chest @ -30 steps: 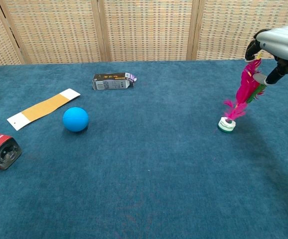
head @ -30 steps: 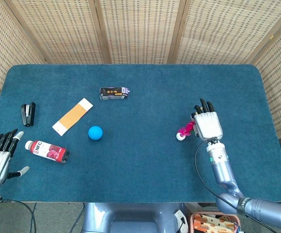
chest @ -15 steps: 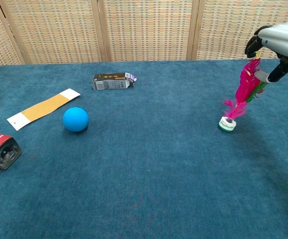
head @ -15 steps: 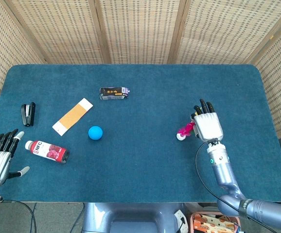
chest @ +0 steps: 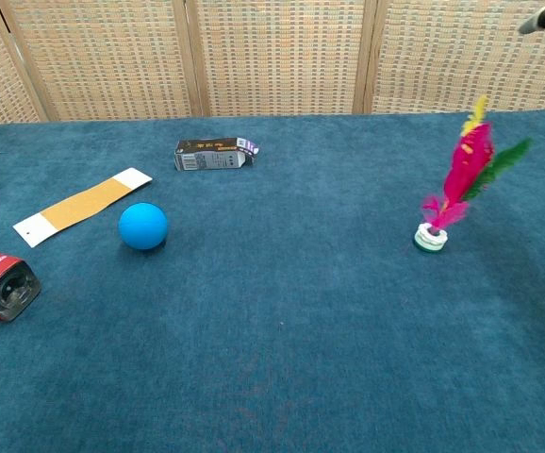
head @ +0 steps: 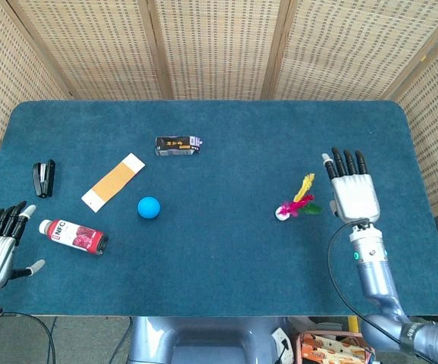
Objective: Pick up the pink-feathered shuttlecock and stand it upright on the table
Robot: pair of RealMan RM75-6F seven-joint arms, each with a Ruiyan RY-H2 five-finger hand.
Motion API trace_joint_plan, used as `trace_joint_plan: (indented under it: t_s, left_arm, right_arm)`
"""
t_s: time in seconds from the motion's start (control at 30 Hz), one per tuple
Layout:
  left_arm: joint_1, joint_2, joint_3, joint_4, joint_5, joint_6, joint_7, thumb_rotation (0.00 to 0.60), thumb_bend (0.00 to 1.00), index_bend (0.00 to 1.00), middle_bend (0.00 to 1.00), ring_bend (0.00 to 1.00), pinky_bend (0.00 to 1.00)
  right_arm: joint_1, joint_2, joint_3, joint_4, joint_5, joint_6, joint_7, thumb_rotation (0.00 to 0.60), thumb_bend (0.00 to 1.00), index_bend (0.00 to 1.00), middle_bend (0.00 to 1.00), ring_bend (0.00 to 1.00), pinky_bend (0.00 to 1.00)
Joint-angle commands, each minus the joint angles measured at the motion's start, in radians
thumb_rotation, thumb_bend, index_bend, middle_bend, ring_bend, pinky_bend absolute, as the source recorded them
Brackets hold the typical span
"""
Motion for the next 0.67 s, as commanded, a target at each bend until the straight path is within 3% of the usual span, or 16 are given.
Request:
trace_joint_plan:
  t_s: [0.03, 0.2, 0.4, 0.67]
  left_arm:
    - [0.0, -0.001, 0.001, -0.002, 0.004, 0.002, 0.005, 0.6, 0.1, 0.0, 0.0, 0.0, 0.0]
    - [0.003, -0.008, 0.003, -0.001, 0.007, 0.008, 0.021, 0.6, 0.1, 0.0, 0.0, 0.0, 0.0]
    - [0.002, -0.016, 0.001, 0.007, -0.002, 0.005, 0.035, 0.6, 0.1, 0.0, 0.0, 0.0, 0.0]
    - [0.001, -0.024, -0.007, 0.018, -0.035, -0.012, 0.048, 0.6, 0.05, 0.0, 0.0, 0.0, 0.0]
  right_arm:
    - [-0.103, 0.068, -0.051, -0.023, -0.102, 0.067, 0.145, 0.6, 0.2, 0.0, 0.0, 0.0, 0.0]
    - [-0.243, 0.086, -0.141, 0.024, -0.26, 0.146, 0.395, 0.6, 0.19, 0.0, 0.0, 0.0, 0.0]
    - [-0.366, 0.035, -0.225, 0.13, -0.392, 0.221, 0.596, 0.6, 0.19, 0.0, 0.0, 0.0, 0.0]
    - [-0.429, -0.008, -0.26, 0.256, -0.417, 0.183, 0.698, 0.6, 0.14, 0.0, 0.0, 0.0, 0.0]
